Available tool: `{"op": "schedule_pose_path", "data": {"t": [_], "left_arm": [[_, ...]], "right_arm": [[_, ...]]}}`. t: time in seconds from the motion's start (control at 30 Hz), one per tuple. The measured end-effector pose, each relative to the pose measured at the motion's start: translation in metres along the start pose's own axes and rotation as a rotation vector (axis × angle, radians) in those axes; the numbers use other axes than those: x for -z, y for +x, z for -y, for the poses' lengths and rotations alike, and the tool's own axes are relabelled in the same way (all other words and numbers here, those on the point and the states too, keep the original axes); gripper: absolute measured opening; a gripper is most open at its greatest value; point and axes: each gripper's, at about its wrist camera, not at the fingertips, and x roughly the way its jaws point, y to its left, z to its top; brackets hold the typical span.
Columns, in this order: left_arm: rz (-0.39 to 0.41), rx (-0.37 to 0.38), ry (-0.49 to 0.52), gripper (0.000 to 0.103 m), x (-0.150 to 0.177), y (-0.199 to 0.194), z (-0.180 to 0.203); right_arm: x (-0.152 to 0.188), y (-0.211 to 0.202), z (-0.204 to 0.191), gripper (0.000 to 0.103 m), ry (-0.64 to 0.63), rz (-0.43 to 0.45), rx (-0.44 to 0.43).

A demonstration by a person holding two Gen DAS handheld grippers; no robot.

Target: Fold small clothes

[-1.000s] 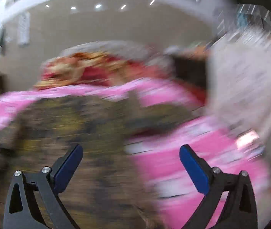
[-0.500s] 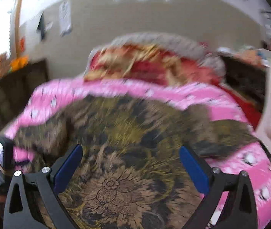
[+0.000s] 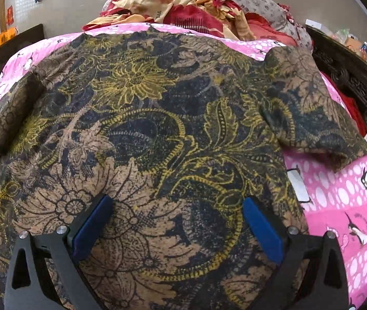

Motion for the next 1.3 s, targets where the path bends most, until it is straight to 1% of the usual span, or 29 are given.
{"op": "schedule_pose_path", "data": {"t": [0.13, 0.33, 0.5, 1.0, 1.3], "left_arm": [[-0.002, 0.001, -0.001, 0.087, -0.0008, 0.0004, -0.0006], [0.000, -0.002, 0.001, 0.087, -0.0001, 0.0000, 0.0000], [-0.001, -0.002, 0.001, 0.087, -0.0007, 0.0003, -0.0001], [-0.001, -0.001, 0.000, 0.087, -0.0014, 0.0008, -0.0008], [0.000, -0.003, 0.002, 0.087, -0.0022, 0.0018, -0.0006]], "right_arm": [[0.0000, 0.0008, 0.0043, 0.103, 0.015, -0.006, -0.020], [-0.0057, -0.0002, 0.0001, 0.103, 0.003, -0.017, 0.001], [-0.0064, 0.0024, 0.0021, 0.103, 0.013, -0.016, -0.010], [-0.0055, 0.0023, 0.0023, 0.103, 0.016, -0.009, -0.007], [-0.0058, 0.0026, -0.0010, 0.103, 0.009, -0.009, 0.015]]}}
